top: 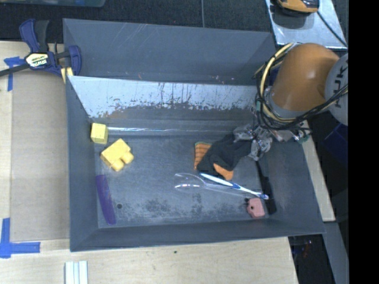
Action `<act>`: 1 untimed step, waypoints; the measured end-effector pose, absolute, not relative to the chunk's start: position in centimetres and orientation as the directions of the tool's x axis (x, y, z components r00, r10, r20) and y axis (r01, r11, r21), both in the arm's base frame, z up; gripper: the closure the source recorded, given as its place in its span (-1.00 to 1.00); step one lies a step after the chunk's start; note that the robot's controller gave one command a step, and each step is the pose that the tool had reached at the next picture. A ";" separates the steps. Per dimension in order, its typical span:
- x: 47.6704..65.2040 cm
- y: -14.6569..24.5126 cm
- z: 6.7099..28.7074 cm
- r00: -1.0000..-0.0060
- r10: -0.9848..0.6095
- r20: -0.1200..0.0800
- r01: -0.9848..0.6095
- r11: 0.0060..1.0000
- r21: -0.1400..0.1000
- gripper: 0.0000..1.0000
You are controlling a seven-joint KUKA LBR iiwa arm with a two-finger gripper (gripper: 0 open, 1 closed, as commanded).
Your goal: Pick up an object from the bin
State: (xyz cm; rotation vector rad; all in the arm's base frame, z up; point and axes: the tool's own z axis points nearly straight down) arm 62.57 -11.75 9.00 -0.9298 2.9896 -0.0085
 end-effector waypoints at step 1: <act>62.8 -11.8 12.0 -0.869 -0.494 -0.018 -0.494 0.869 -0.014 1.00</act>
Offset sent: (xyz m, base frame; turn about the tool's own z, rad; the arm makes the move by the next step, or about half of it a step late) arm 0.0019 -0.0006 0.0812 0.0554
